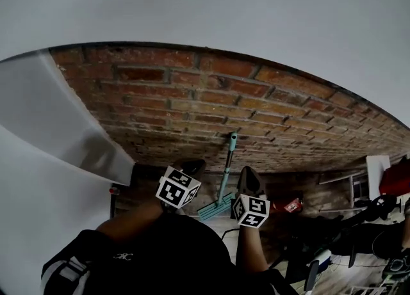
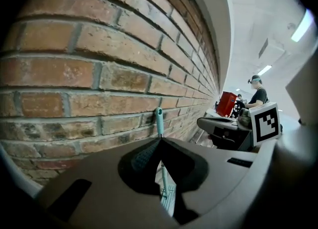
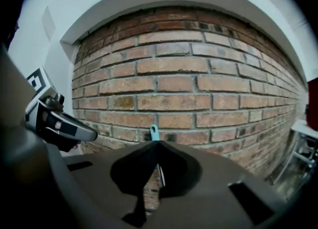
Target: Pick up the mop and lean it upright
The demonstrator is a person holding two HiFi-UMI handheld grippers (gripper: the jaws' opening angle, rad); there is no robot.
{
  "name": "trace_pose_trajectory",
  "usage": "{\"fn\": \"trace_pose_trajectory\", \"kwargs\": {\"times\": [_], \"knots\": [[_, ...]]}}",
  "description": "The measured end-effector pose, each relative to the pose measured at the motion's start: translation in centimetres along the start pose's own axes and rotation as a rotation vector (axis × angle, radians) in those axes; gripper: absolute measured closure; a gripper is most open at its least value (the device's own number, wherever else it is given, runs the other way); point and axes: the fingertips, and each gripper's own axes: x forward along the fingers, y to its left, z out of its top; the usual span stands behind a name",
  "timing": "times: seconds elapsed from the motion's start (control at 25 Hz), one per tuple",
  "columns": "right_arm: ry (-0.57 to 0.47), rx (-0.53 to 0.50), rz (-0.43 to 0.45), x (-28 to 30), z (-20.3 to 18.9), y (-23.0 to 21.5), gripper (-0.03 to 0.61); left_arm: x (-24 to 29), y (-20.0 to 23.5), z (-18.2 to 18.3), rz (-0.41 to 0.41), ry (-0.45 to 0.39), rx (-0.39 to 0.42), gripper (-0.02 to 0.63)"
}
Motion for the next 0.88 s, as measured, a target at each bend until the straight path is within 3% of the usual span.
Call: {"fn": "trace_pose_trajectory", "kwargs": {"times": [0.2,0.4,0.88], "knots": [[-0.047,0.015,-0.09,-3.8,1.2,-2.1,0.564,1.7,-3.3,0.2,-0.089,0.011,0.044,0.621],[-0.031,0.043,-0.144,-6.4,-0.1,-2.9,0.565,2.4,-5.9,0.1,-0.161,0.023,0.082,0.621],[0.015,0.072,-0.182,-7.9,-2.1,-1.5,0.565,1.8,-6.6,-1.4,-0.208,0.047,0.075,0.621]]}}
